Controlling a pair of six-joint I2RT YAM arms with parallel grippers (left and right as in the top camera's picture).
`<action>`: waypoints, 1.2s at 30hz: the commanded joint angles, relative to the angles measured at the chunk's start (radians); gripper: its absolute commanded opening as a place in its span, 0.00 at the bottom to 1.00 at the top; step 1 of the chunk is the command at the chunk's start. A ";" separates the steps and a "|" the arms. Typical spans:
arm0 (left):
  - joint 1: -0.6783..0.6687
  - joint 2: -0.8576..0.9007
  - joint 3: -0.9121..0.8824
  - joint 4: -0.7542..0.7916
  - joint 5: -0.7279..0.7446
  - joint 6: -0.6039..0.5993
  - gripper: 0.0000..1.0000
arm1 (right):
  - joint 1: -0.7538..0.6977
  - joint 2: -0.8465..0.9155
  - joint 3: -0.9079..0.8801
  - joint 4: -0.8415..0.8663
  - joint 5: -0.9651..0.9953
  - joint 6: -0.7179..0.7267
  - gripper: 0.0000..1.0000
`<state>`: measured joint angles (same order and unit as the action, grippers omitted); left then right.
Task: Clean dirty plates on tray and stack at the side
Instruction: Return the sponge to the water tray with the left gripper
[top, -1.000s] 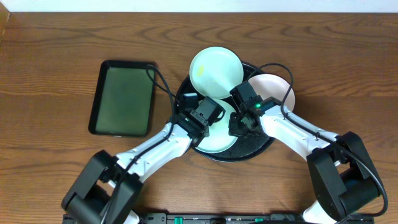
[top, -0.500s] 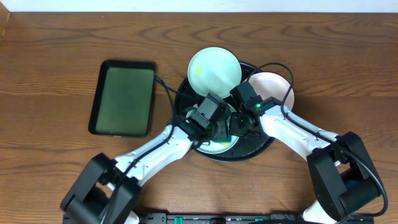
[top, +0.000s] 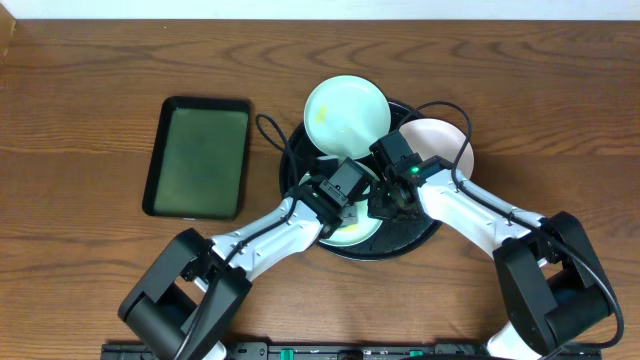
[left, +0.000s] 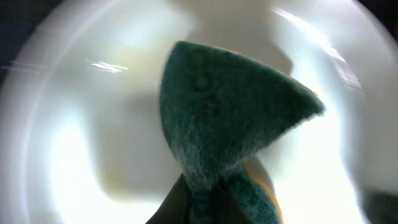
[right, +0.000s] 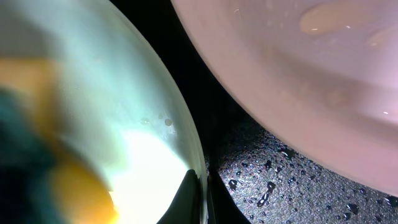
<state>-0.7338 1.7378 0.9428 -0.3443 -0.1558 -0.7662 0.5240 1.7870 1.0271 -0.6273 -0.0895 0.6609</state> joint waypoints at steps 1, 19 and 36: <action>0.032 -0.004 -0.034 -0.083 -0.386 -0.006 0.07 | 0.001 0.029 -0.008 -0.022 0.061 -0.027 0.02; 0.154 -0.411 -0.034 -0.127 -0.338 0.054 0.07 | 0.020 -0.094 0.005 -0.019 0.047 -0.118 0.02; 0.768 -0.464 -0.034 -0.251 0.276 0.375 0.08 | 0.158 -0.349 0.172 -0.002 0.708 -0.573 0.01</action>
<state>-0.0097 1.2789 0.9169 -0.5846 0.0620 -0.4427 0.6525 1.4460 1.1694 -0.6437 0.3645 0.2138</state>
